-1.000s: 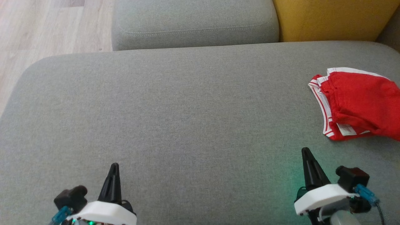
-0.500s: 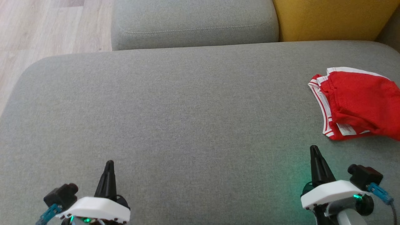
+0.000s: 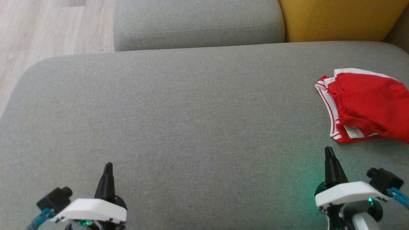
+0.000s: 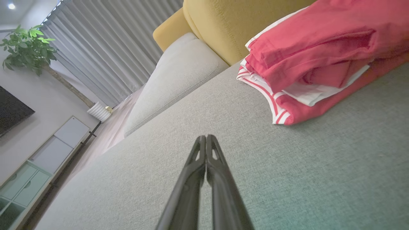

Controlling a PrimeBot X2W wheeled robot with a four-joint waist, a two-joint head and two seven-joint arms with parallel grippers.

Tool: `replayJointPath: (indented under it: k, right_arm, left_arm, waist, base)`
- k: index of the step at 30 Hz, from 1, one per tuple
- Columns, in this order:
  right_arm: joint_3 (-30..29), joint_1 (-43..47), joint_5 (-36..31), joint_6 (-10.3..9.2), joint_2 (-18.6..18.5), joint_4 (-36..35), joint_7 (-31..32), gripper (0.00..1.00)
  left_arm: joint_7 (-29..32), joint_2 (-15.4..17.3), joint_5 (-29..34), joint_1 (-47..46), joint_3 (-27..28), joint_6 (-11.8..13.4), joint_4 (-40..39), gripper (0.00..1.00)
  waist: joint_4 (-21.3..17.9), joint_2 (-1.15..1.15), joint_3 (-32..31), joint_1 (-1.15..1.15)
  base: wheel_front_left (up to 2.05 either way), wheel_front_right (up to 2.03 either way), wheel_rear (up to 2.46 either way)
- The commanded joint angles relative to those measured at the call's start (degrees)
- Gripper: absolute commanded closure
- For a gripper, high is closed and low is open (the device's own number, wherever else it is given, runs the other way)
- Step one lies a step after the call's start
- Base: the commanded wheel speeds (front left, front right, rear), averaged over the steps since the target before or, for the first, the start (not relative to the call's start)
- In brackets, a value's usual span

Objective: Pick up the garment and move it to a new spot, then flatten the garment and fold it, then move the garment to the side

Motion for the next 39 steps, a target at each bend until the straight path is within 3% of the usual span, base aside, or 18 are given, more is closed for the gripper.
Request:
replayJointPath:
  k: [1,39]
  right_arm:
    - [-0.2,-3.0,2.1,0.06,-0.1,-2.4,0.6,1.00]
    - [-3.8,-3.4,26.6,0.12,-0.1,-5.5,6.7,1.00]
  left_arm:
    - [0.5,0.4,-1.8,-3.4,1.6,-0.6,-1.6,1.00]
    - [6.9,0.6,-22.8,-6.3,6.1,-2.7,-1.4,1.00]
  waist:
    - [0.0,0.00,0.0,0.00]
    - [-0.2,0.00,0.2,0.00]
  base:
    - [0.00,0.00,0.00]
    - [0.00,0.00,0.00]
